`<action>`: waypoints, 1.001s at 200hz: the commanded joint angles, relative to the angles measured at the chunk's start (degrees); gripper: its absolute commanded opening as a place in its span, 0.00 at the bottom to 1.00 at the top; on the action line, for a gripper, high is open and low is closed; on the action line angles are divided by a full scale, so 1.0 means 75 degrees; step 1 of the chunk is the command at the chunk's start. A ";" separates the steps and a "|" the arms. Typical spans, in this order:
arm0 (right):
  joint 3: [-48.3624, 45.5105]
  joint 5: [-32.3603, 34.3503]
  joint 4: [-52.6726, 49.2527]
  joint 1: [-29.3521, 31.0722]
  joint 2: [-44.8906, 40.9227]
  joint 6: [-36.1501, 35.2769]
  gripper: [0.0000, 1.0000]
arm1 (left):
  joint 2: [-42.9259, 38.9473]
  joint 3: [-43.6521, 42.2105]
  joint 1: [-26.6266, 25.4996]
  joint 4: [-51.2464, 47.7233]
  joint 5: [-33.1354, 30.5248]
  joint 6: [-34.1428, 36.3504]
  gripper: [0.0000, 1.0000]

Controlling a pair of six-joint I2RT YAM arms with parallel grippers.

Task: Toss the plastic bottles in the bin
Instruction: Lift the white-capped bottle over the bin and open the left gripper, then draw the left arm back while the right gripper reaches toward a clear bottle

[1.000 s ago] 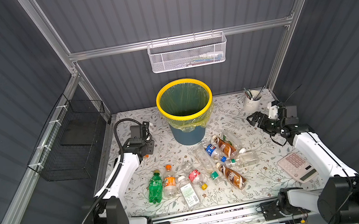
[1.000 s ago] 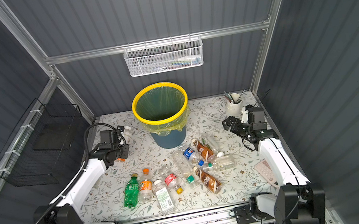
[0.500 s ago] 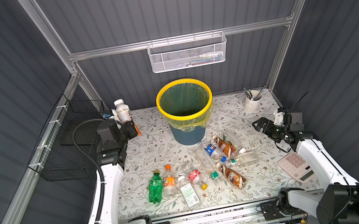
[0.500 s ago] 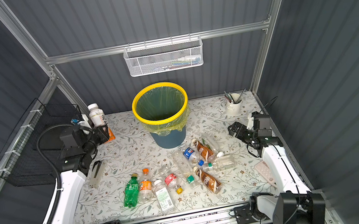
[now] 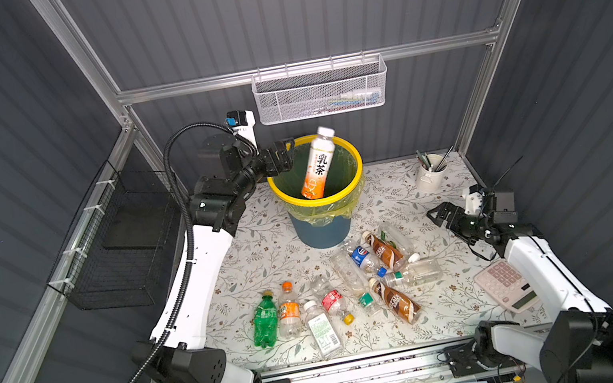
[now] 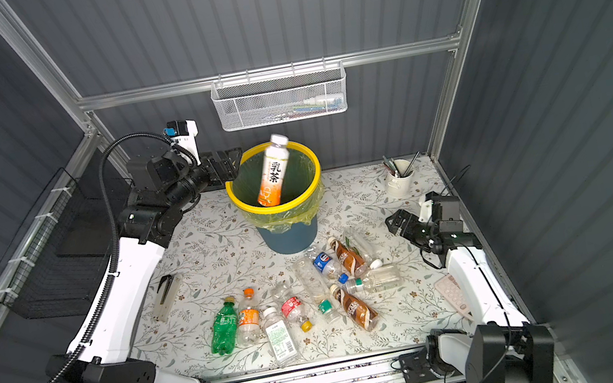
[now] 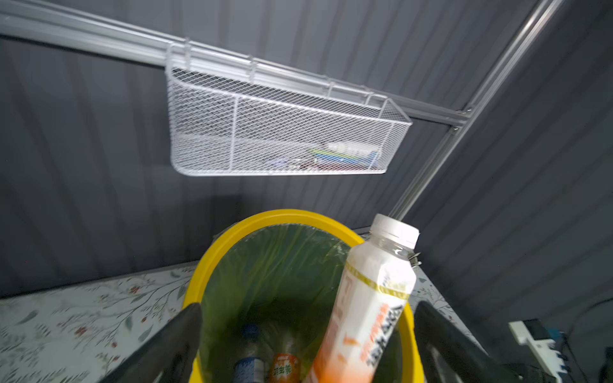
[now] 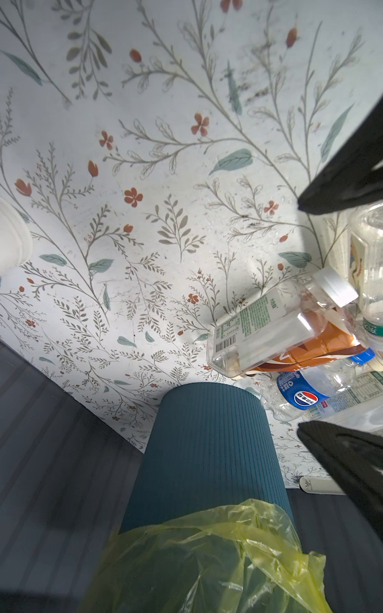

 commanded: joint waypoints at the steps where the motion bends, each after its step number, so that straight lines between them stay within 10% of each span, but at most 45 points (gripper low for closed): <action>1: 0.0141 0.0121 -0.0193 0.0003 -0.0145 -0.0110 0.99 | -0.0430 -0.0079 0.0046 -0.0623 -0.1127 0.0154 1.00; 129: 0.0952 0.1236 -0.1166 0.1128 0.0884 -0.1106 0.99 | -0.1759 -0.2648 0.0085 -0.0543 -0.3447 0.0176 0.99; 200: 0.2053 0.2094 -0.1908 0.2831 0.2647 -0.2146 0.84 | -0.1884 -0.4389 0.1832 -0.0612 -0.2021 -0.0858 0.99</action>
